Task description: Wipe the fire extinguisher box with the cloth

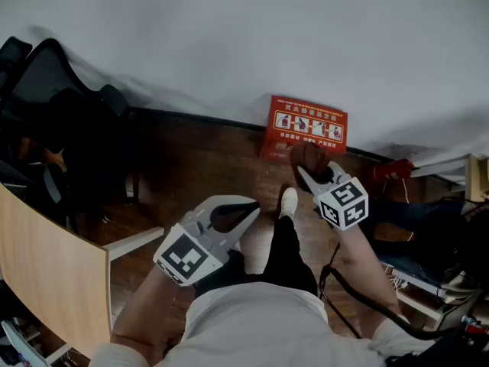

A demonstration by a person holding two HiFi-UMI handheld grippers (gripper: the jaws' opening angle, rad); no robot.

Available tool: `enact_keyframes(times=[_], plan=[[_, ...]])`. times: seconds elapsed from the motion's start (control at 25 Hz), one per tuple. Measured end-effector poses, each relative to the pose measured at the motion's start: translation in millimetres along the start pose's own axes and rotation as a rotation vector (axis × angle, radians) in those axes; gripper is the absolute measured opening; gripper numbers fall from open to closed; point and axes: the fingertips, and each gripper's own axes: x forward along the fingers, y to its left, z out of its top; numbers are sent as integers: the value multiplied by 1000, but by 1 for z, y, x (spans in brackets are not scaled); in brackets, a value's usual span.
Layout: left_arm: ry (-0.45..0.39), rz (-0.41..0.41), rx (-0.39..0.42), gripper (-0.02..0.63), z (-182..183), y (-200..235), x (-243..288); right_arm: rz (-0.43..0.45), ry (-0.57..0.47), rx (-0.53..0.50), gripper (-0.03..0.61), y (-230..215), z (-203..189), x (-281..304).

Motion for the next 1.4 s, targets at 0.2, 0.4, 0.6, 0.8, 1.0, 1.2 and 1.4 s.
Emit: enact_keyframes(times=[0.2,0.4,0.6,0.8,1.0,1.2,1.4], plan=[[43,37,-45,0,-6,42,58,54,34,19,54,-59,-5,86],[41,4,-88,0,-6,69,142,89,81,56,54,-114,-21,145],[17,-50,-79,0,3,87,213,96,131,65,54,-157,-50,180],[42,-133,-48,0,-4,99,272,78,172,122,54,-210,-92,198],[63,-195,-48,0,-17,103,311,28,200,180,54,-259,-135,188],[106,-284,-41,0,-28,93,343,-23,203,258,54,-301,-171,153],[126,-368,-25,0,-27,81,377,-55,192,323,54,-336,-198,119]])
